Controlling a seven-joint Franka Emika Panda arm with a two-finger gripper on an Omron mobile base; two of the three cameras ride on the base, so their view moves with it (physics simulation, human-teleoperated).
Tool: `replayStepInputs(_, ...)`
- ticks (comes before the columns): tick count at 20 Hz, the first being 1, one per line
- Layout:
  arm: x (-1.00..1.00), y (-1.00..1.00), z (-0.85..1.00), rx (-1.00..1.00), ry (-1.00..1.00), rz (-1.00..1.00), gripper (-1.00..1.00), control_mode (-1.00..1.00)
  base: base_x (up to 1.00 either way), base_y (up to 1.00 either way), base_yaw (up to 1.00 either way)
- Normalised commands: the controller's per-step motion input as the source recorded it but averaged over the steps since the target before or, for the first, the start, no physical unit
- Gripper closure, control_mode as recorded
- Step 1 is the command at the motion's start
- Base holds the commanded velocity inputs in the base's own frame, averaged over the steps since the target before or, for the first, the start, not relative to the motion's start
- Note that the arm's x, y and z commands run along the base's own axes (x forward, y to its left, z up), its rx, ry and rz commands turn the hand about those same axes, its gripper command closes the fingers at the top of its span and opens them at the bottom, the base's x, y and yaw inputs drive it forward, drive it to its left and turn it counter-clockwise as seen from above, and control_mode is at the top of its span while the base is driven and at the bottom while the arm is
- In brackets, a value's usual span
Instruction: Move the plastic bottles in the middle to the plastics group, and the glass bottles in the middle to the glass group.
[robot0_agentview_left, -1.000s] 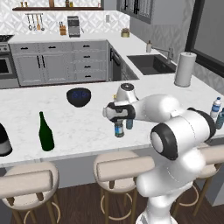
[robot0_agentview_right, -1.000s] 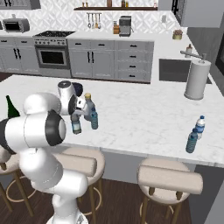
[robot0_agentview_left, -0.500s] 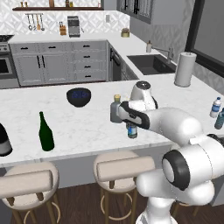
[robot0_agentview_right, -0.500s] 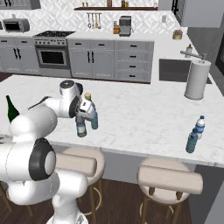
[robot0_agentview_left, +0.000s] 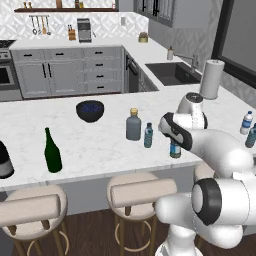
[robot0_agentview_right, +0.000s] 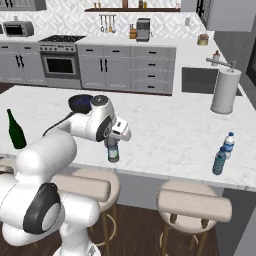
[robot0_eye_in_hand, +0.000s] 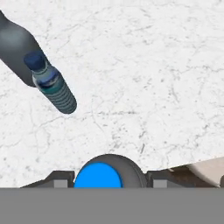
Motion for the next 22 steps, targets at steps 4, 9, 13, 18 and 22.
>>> replayStepInputs(4, 0.0, -1.0, 0.0, 0.0, -0.01, -0.03, 1.0, -1.0, 0.0, 0.0, 0.0)
replayStepInputs(9, 0.06, -1.0, 0.0, 0.0, -0.02, -0.09, 1.0, -1.0, 0.0, 0.0, 0.0)
replayStepInputs(13, 0.09, -1.0, 0.0, 0.0, -0.05, -0.14, 1.0, -1.0, 0.0, 0.0, 0.0)
replayStepInputs(18, 0.04, -1.0, 0.0, 0.0, -0.05, -0.19, 1.0, -1.0, 0.0, 0.0, 0.0)
replayStepInputs(22, 0.12, -0.88, 0.0, 0.0, -0.07, -0.28, 1.0, -1.0, 0.0, 0.0, 0.0)
